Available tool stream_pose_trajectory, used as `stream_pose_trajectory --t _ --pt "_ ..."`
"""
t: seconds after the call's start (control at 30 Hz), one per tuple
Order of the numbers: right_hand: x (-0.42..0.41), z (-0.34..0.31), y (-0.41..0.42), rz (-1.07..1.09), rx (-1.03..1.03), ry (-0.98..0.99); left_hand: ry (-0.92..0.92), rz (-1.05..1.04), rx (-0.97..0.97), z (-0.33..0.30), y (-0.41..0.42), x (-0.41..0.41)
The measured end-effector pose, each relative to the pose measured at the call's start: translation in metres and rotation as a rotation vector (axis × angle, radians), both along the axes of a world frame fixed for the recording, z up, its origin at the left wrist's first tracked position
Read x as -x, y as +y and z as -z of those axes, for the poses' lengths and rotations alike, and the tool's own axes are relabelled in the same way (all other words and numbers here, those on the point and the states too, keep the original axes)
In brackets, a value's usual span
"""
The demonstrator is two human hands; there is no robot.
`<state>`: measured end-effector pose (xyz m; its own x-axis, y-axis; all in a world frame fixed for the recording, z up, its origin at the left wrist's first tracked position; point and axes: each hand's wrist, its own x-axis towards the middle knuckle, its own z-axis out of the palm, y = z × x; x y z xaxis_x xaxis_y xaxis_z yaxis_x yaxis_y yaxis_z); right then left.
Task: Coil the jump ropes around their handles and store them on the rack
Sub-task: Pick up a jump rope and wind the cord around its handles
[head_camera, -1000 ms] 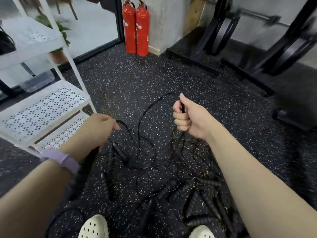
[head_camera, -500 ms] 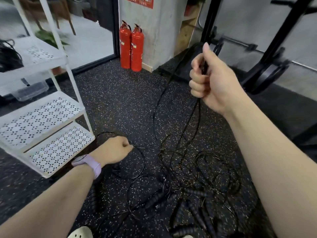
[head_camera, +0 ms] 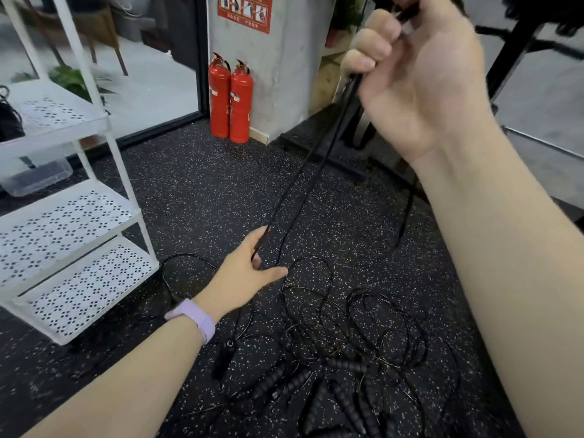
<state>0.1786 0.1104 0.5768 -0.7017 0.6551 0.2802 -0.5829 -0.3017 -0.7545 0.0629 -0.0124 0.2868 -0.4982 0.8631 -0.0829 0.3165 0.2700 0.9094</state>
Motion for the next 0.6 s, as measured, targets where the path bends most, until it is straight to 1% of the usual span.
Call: stream_pose_trajectory --t 0.07,0.13,0.2,0.27,0.33,0.47,0.6 --pt "0.003 -0.002 0.000 -0.003 0.024 0.021 -0.066 -0.005 -0.034 0.002 0.007 -0.007" --pt "0.005 0.000 0.000 -0.001 0.029 0.022 -0.082 0.020 -0.046 0.004 0.013 -0.013" --pt "0.006 0.005 0.003 0.008 0.045 0.023 -0.023 0.008 -0.046 0.005 0.016 -0.017" --pt "0.005 0.012 0.009 0.036 0.072 0.017 0.084 0.021 -0.016 0.015 0.016 -0.015" --pt "0.000 0.021 0.017 0.072 0.099 -0.012 0.120 0.029 0.093 0.025 0.008 -0.009" --pt "-0.013 0.047 0.029 0.131 0.156 -0.088 0.045 0.082 0.406 0.047 -0.016 0.013" --pt "-0.026 0.076 0.033 0.160 0.184 -0.144 0.074 0.083 0.526 0.062 -0.040 0.040"
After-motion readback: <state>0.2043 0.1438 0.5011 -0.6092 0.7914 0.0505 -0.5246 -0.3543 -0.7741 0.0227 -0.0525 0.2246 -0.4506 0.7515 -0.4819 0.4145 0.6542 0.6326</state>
